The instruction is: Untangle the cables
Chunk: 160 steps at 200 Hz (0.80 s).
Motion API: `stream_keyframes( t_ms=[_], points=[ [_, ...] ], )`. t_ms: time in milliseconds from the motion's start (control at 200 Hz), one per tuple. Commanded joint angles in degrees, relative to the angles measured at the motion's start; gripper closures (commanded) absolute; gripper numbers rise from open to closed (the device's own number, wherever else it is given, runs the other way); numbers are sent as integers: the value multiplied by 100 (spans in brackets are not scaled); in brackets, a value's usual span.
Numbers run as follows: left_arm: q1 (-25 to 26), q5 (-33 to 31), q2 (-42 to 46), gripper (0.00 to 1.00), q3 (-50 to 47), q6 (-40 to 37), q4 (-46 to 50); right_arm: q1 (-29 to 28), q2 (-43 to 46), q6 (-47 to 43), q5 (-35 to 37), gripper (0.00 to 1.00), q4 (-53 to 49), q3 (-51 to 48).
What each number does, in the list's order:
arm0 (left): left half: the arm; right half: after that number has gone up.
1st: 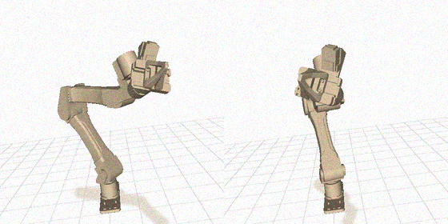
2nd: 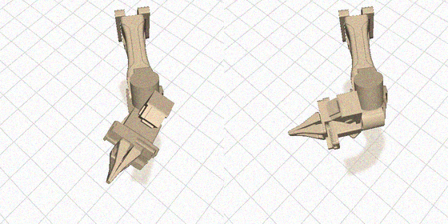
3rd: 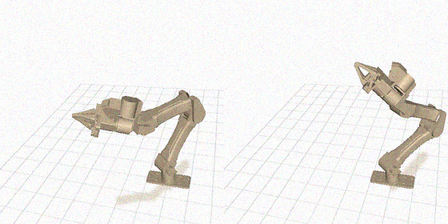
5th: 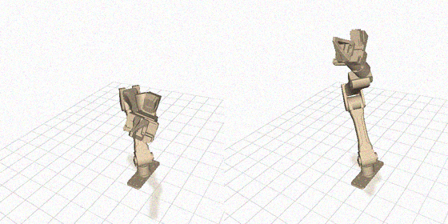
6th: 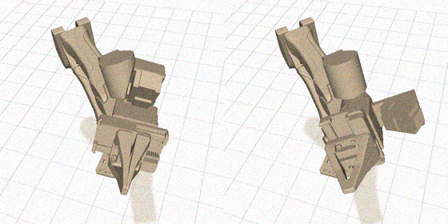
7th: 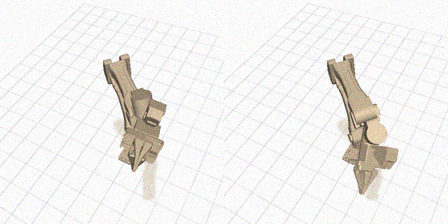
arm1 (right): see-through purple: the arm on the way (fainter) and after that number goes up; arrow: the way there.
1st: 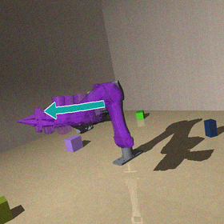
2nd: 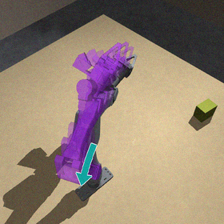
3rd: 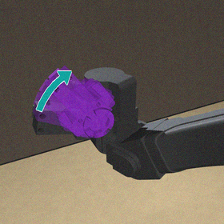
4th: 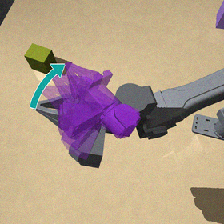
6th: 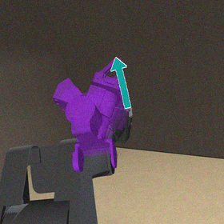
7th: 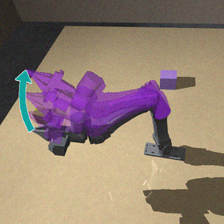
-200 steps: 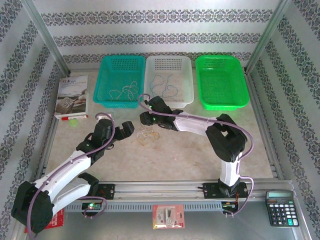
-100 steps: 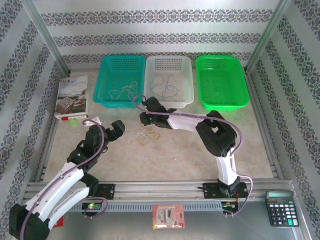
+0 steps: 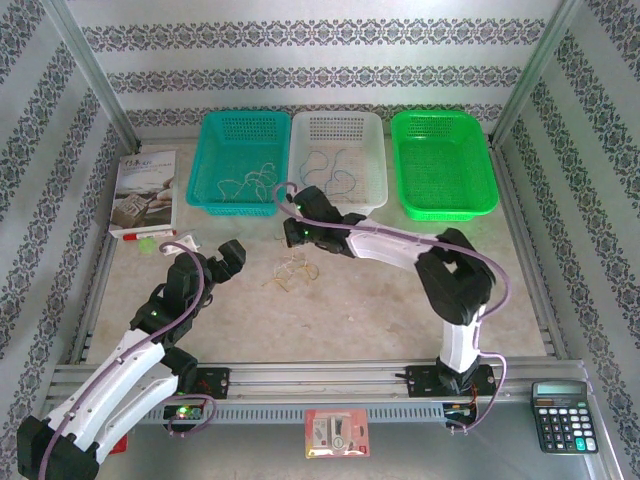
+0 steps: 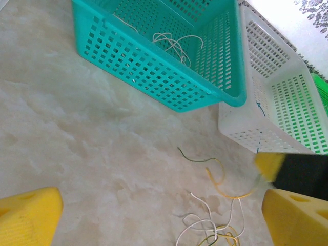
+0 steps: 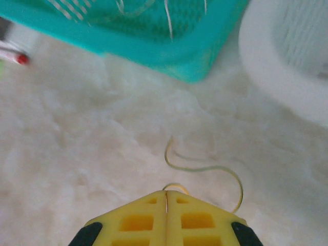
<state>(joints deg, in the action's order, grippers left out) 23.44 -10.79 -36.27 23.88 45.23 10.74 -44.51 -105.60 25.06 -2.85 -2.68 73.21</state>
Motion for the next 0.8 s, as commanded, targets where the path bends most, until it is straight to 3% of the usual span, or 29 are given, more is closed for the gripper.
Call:
stream_keyframes(
  t_ms=[0,210,490,630,794],
  points=[
    [-100,174,11,0,-78,-260,-98,-16,603,-53,-37,100,97,-193],
    [-96,1401,-338,0,-167,-947,-1085,158,1168,361,-368,100,325,-493],
    [-31,3262,-1610,0,201,-1589,-2658,160,1799,725,-756,100,445,-662],
    [172,3495,-2159,0,465,-1669,-3200,137,2036,895,-898,100,475,-771],
    [349,3300,-2815,0,680,-1561,-3710,139,2302,1092,-1120,100,460,-747]
  ],
)
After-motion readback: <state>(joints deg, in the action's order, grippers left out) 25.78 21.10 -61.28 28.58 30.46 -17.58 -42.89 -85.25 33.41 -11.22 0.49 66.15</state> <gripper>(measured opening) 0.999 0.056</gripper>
